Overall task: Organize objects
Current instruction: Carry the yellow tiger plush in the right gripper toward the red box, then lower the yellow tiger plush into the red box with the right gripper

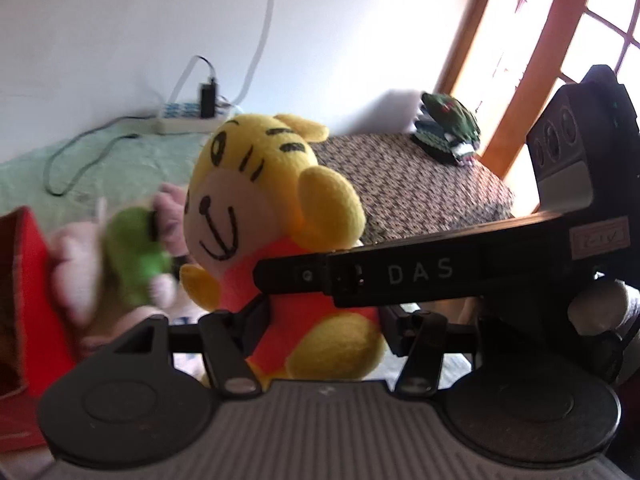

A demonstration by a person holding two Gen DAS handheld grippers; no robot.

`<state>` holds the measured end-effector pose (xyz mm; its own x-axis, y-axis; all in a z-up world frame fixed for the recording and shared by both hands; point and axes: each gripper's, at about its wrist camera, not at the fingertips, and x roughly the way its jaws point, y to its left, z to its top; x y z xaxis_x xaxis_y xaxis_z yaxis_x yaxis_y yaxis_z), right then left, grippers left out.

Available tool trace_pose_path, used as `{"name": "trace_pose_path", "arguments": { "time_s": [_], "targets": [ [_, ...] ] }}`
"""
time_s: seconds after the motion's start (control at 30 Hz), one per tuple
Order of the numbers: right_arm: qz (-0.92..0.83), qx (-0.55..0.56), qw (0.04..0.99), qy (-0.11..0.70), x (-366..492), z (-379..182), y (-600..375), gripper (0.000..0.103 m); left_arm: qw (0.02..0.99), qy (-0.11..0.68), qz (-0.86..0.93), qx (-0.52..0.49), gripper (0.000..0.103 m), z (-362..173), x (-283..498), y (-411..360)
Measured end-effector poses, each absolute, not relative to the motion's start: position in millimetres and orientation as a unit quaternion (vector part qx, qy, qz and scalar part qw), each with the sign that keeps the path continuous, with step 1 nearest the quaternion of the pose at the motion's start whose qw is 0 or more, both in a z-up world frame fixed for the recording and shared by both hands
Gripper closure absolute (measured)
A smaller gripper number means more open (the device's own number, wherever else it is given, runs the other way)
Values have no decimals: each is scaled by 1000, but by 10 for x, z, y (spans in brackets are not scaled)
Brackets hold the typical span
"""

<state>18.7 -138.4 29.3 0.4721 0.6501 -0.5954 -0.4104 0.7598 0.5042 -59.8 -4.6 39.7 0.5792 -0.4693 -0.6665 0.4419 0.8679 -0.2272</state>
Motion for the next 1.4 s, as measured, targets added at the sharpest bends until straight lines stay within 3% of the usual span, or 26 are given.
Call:
{"name": "trace_pose_path", "arguments": {
  "time_s": [0.57, 0.87, 1.4],
  "targets": [
    [351, 116, 860, 353, 181, 736, 369, 57, 917, 321, -230, -62, 47, 873, -501, 1781],
    [308, 101, 854, 406, 355, 469, 1057, 57, 894, 370, -241, -77, 47, 520, -146, 2398],
    [242, 30, 856, 455, 233, 168, 1355, 48, 852, 431, -283, -91, 48, -15, 11, 2643]
  ]
}}
